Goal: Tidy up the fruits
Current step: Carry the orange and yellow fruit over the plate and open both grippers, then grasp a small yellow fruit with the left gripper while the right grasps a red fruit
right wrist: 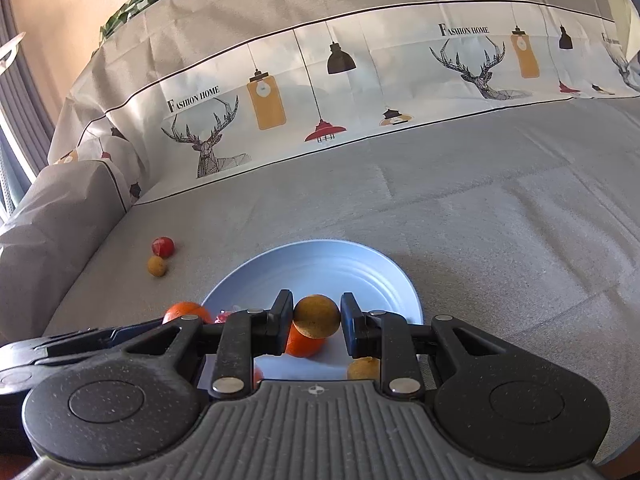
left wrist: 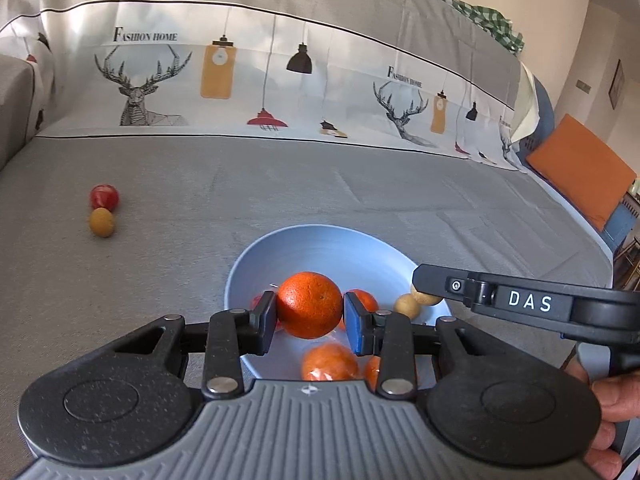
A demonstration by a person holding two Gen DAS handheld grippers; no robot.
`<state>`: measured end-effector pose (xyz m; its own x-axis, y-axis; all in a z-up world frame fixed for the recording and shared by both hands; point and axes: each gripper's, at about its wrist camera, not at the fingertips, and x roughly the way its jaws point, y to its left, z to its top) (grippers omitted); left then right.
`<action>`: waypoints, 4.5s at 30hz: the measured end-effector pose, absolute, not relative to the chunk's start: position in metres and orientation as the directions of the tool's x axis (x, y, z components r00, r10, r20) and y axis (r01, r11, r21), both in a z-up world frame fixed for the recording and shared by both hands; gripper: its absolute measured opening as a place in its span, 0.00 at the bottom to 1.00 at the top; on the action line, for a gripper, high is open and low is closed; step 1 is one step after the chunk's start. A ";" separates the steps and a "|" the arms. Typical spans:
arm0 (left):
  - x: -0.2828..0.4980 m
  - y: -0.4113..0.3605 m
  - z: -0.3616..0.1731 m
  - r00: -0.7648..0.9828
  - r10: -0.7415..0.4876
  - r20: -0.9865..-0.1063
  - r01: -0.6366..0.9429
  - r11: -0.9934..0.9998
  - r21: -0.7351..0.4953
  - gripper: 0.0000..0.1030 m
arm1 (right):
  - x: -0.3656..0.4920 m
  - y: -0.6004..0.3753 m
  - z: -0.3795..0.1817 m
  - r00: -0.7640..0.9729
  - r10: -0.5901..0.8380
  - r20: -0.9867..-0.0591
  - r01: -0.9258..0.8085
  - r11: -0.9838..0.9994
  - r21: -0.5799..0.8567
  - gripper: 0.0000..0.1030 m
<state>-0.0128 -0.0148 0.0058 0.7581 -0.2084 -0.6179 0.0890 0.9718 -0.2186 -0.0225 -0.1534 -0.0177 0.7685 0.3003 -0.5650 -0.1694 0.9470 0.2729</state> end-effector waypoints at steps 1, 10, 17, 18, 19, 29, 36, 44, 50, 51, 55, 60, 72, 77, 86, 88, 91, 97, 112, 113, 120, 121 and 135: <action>-0.013 -0.016 0.005 0.756 -0.211 -0.620 0.095 0.972 -0.215 0.38 | -0.022 -0.154 -0.018 0.767 0.298 -0.568 -0.168 0.948 0.270 0.26; -0.019 -0.028 0.005 0.773 -0.194 -0.603 0.141 0.981 -0.135 0.38 | -0.019 -0.154 -0.022 0.762 0.274 -0.587 -0.145 0.955 0.259 0.26; -0.020 -0.031 0.005 0.780 -0.188 -0.597 0.147 0.982 -0.117 0.38 | -0.018 -0.146 -0.024 0.757 0.279 -0.591 -0.170 0.957 0.235 0.26; -0.020 -0.031 0.005 0.780 -0.187 -0.597 0.146 0.982 -0.117 0.38 | -0.018 -0.146 -0.024 0.757 0.278 -0.591 -0.168 0.957 0.236 0.26; -0.020 -0.031 0.005 0.781 -0.187 -0.596 0.146 0.982 -0.117 0.38 | -0.018 -0.147 -0.024 0.757 0.277 -0.591 -0.166 0.957 0.237 0.26; -0.021 -0.032 0.006 0.782 -0.183 -0.596 0.150 0.983 -0.105 0.38 | -0.019 -0.148 -0.024 0.756 0.279 -0.592 -0.166 0.957 0.239 0.26; -0.021 -0.033 0.005 0.780 -0.184 -0.598 0.155 0.983 -0.100 0.38 | -0.019 -0.148 -0.023 0.755 0.279 -0.593 -0.165 0.957 0.240 0.26; -0.021 -0.034 0.005 0.782 -0.182 -0.597 0.155 0.983 -0.096 0.38 | -0.019 -0.147 -0.023 0.756 0.279 -0.592 -0.167 0.957 0.238 0.26; -0.021 -0.034 0.005 0.781 -0.184 -0.597 0.155 0.983 -0.099 0.38 | -0.019 -0.147 -0.024 0.756 0.279 -0.592 -0.167 0.957 0.238 0.26; -0.021 -0.034 0.005 0.779 -0.187 -0.598 0.157 0.982 -0.102 0.38 | -0.019 -0.147 -0.024 0.756 0.279 -0.593 -0.166 0.957 0.238 0.26; -0.021 -0.033 0.005 0.773 -0.201 -0.602 0.163 0.980 -0.118 0.48 | -0.018 -0.147 -0.025 0.751 0.273 -0.601 -0.158 0.958 0.238 0.30; -0.021 -0.031 0.006 0.782 -0.180 -0.596 0.142 0.984 -0.112 0.49 | -0.018 -0.148 -0.026 0.754 0.255 -0.606 -0.139 0.963 0.232 0.44; -0.021 -0.031 0.007 0.786 -0.166 -0.595 0.129 0.986 -0.104 0.49 | -0.018 -0.148 -0.028 0.750 0.249 -0.612 -0.136 0.965 0.226 0.46; -0.019 -0.030 0.006 0.786 -0.161 -0.596 0.124 0.987 -0.103 0.49 | -0.017 -0.148 -0.028 0.750 0.249 -0.612 -0.136 0.965 0.226 0.46; -0.018 -0.029 0.005 0.787 -0.157 -0.596 0.121 0.988 -0.100 0.49 | -0.017 -0.148 -0.029 0.750 0.249 -0.612 -0.136 0.965 0.225 0.46; -0.019 -0.029 0.005 0.788 -0.156 -0.595 0.120 0.988 -0.100 0.49 | -0.017 -0.147 -0.029 0.751 0.249 -0.612 -0.136 0.965 0.226 0.46; -0.019 -0.029 0.006 0.790 -0.154 -0.594 0.117 0.988 -0.099 0.49 | -0.017 -0.147 -0.029 0.751 0.249 -0.612 -0.136 0.965 0.226 0.46; -0.021 -0.028 0.006 0.795 -0.147 -0.588 0.110 0.989 -0.098 0.49 | -0.017 -0.148 -0.029 0.752 0.247 -0.611 -0.134 0.965 0.225 0.46; 0.010 0.049 0.040 0.798 0.017 -0.602 -0.152 0.973 -0.174 0.22 | -0.018 -0.154 -0.015 0.804 0.240 -0.544 -0.127 0.963 0.238 0.20; 0.019 0.056 0.042 0.793 0.035 -0.608 -0.172 0.971 -0.168 0.23 | -0.018 -0.153 -0.015 0.803 0.250 -0.541 -0.133 0.960 0.245 0.20; 0.074 0.100 0.013 0.733 0.155 -0.663 -0.309 0.944 -0.120 0.68 | -0.014 -0.143 -0.013 0.783 0.303 -0.544 -0.168 0.944 0.285 0.21; 0.079 0.102 0.004 0.718 0.167 -0.675 -0.317 0.943 -0.104 0.80 | -0.013 -0.140 -0.012 0.779 0.313 -0.544 -0.176 0.941 0.290 0.21; 0.114 0.115 -0.032 0.660 0.203 -0.724 -0.315 0.949 -0.021 0.56 | 0.003 -0.095 -0.005 0.736 0.406 -0.542 -0.271 0.910 0.313 0.21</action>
